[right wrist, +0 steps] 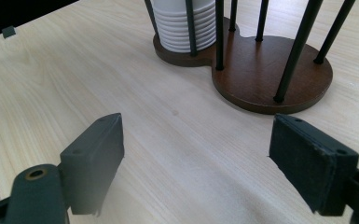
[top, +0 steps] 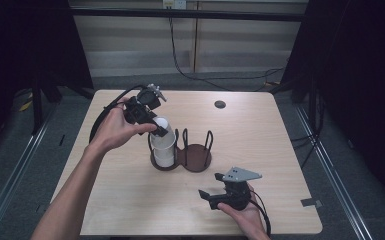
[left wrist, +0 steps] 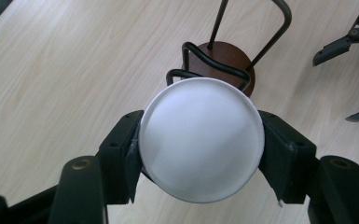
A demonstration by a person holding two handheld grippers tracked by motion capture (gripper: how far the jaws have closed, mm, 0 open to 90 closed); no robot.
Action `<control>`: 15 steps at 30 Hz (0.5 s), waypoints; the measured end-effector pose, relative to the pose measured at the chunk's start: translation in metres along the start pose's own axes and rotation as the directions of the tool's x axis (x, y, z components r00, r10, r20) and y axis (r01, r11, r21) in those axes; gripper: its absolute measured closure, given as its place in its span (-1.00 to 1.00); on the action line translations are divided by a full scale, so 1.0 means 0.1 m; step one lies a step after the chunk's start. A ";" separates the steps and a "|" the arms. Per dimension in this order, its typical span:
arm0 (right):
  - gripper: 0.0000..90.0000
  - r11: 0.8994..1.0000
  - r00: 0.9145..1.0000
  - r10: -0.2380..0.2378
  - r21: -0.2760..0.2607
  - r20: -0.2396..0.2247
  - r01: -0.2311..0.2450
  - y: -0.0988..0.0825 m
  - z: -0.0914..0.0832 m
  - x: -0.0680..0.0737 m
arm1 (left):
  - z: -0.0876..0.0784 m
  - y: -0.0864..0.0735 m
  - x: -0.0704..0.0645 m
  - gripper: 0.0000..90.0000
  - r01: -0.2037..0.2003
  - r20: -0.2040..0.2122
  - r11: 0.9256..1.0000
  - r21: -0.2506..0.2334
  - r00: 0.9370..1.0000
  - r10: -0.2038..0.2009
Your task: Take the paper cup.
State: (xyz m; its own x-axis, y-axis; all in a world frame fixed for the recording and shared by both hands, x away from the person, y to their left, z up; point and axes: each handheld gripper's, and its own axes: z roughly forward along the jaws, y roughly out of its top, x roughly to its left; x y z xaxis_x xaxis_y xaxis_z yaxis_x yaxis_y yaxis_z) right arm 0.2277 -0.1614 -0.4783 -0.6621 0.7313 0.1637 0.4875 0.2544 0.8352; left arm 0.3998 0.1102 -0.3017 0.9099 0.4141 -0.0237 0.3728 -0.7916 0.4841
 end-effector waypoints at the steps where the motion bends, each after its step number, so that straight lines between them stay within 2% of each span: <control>1: -0.62 1.000 1.000 0.000 0.000 0.000 0.000 0.00 0.00 0.00 | -0.02 0.00 0.00 -0.16 -0.009 0.004 1.000 -0.005 1.000 0.009; 10: -0.62 1.000 1.000 0.001 0.003 0.001 -0.001 0.00 0.00 0.00 | -0.17 -0.02 -0.03 -0.16 -0.018 -0.013 0.999 -0.040 1.000 0.017; 12: -0.62 1.000 1.000 0.004 0.003 0.002 -0.004 0.00 0.00 0.00 | -0.19 -0.04 -0.03 -0.16 -0.008 -0.012 0.999 -0.053 1.000 0.007; 13: -0.62 1.000 1.000 0.003 0.002 0.002 -0.003 0.00 0.00 0.00 | -0.21 -0.05 -0.02 -0.16 -0.017 -0.001 0.998 -0.053 1.000 0.017; 15: -0.62 1.000 1.000 0.001 0.002 0.001 -0.001 0.00 0.00 0.00 | -0.24 -0.07 -0.02 -0.16 -0.011 0.009 0.996 -0.091 1.000 0.012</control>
State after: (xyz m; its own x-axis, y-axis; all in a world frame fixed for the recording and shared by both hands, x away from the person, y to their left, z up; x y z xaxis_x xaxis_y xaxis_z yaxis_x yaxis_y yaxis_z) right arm 0.2276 -0.1610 -0.4784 -0.6610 0.7323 0.1636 0.4891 0.2552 0.8341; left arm 0.3911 0.1260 -0.2844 0.9160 0.4005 -0.0254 0.3444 -0.7521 0.5619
